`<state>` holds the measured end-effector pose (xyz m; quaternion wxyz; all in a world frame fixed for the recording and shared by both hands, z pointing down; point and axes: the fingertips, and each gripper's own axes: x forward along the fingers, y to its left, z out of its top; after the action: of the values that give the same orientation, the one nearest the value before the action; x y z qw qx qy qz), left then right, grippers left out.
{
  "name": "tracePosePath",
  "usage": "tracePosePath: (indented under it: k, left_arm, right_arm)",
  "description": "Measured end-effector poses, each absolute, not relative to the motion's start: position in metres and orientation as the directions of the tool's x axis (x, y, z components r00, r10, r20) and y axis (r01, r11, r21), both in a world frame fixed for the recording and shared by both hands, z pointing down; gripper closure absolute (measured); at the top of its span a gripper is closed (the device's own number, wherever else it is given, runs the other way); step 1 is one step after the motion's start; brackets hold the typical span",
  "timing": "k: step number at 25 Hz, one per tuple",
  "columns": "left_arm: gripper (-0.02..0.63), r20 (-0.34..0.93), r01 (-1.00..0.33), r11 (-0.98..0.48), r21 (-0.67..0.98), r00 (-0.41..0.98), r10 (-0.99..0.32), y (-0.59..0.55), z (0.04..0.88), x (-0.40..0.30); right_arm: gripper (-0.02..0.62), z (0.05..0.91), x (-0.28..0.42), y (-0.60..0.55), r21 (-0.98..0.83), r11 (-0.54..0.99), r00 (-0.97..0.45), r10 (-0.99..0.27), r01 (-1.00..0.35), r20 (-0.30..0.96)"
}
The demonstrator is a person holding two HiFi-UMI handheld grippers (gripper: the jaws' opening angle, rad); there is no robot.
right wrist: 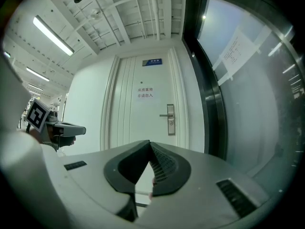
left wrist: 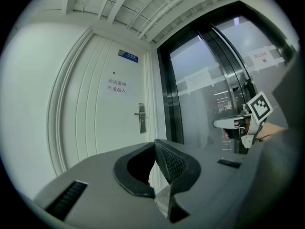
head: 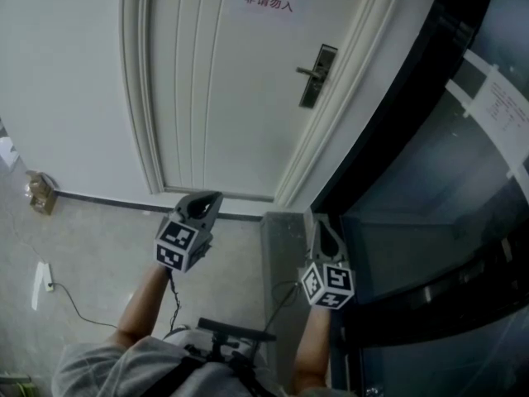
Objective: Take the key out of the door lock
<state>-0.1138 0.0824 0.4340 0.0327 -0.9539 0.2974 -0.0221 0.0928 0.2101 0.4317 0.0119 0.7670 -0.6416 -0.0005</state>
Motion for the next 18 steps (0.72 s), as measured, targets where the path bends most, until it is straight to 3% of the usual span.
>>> tracePosePath:
  k: [18]
  left_arm:
    - [0.598, 0.037, -0.578, -0.813, -0.071, 0.813, -0.581, 0.066, 0.446, -0.058]
  right_arm:
    - [0.588, 0.447, 0.146, 0.19, 0.008, -0.151, 0.151, -0.988, -0.989, 0.031]
